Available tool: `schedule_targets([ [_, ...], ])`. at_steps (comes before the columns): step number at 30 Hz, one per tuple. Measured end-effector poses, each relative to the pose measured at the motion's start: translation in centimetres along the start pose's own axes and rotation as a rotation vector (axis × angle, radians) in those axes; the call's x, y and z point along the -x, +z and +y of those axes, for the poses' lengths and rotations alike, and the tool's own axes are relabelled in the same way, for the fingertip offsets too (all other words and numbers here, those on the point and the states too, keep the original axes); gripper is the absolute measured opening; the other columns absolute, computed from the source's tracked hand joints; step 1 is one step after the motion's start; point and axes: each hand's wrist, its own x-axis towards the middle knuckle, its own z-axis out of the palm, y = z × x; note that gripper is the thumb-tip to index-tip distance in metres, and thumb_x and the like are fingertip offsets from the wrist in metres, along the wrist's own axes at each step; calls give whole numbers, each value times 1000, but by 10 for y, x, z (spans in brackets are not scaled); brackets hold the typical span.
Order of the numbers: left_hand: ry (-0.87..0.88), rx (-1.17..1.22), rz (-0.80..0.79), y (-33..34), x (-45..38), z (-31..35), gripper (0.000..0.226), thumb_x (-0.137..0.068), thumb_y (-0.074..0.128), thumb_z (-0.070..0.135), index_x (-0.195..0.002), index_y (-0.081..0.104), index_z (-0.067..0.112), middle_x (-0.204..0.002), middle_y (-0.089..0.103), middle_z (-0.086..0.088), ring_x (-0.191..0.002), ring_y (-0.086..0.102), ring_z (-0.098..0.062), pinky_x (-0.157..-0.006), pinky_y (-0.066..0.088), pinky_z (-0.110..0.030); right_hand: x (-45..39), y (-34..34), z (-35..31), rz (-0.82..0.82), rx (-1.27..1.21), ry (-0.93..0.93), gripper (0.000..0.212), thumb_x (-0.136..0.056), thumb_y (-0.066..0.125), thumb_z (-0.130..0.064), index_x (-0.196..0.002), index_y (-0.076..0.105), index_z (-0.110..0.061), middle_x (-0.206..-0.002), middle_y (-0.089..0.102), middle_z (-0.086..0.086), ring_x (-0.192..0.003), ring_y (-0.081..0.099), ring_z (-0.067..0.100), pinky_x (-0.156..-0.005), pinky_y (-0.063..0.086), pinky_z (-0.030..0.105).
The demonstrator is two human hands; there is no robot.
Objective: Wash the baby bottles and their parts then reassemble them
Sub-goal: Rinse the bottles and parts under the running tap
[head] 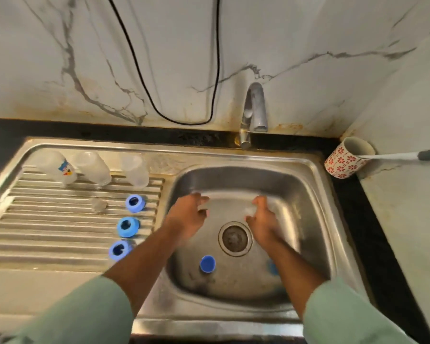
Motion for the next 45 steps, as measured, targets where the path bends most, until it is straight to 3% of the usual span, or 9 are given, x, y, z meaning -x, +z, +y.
schedule_targets([
  [3,59,-38,66,-13,29,-26,42,-96,61,22,-137,58,17,-145,53,-4,-131,50,-23,-108,32,-24,7,5,-12,182,-38,-172,30,-91,62,-18,-119,53,-17,-93,67,10,-86,63,28,-76,49,35],
  [6,97,87,174,-28,63,-47,37,-94,64,17,-131,64,14,-136,61,-4,-127,55,-21,-103,33,-21,22,17,-17,-366,547,-109,32,-95,52,-18,-125,59,-12,-123,64,11,-113,61,29,-89,48,32],
  [11,-31,91,410,-70,110,-141,32,-90,66,10,-122,69,13,-128,65,-7,-119,60,-26,-97,36,-21,49,24,-79,-262,461,-319,52,-101,44,-27,-151,32,-30,-142,48,10,-128,47,29,-104,41,37],
  [17,-119,-394,123,-101,113,-244,46,-94,56,44,-137,52,31,-142,50,2,-127,49,-20,-104,42,-37,103,34,-201,-176,85,-471,31,-87,69,-25,-117,60,-21,-93,64,-2,-87,62,18,-81,51,38],
  [21,-21,-479,55,-99,111,-271,52,-98,49,46,-147,39,32,-156,36,3,-140,38,-20,-117,21,-43,116,81,-267,-254,194,-578,31,-87,69,-21,-118,69,-17,-117,66,3,-107,59,17,-92,41,22],
  [27,-9,-468,27,-107,106,-273,52,-96,52,48,-145,42,34,-156,38,4,-139,41,-18,-117,-5,-58,107,153,-315,-329,459,-589,31,-83,70,-17,-114,67,-16,-117,64,7,-110,59,25,-87,48,31],
  [35,-44,-485,-32,-119,112,-266,42,-96,56,45,-134,51,29,-136,56,4,-129,50,-20,-106,14,-77,104,194,-307,-320,576,-566,30,-94,55,-14,-122,62,-18,-124,62,6,-111,60,24,-85,49,34],
  [39,-73,-509,-88,-125,111,-257,42,-96,58,42,-133,53,24,-132,58,0,-126,53,-22,-108,25,-68,116,174,-296,-260,477,-515,47,-95,56,-24,-140,49,-32,-137,53,-5,-123,53,18,-92,46,32],
  [45,77,-352,82,-119,119,-224,25,-104,41,26,-115,63,20,-114,66,0,-105,63,-21,-85,46,-32,136,100,-234,-85,201,-273,8,-84,68,-23,-89,73,-25,-92,69,-8,-87,63,14,-79,49,29],
])
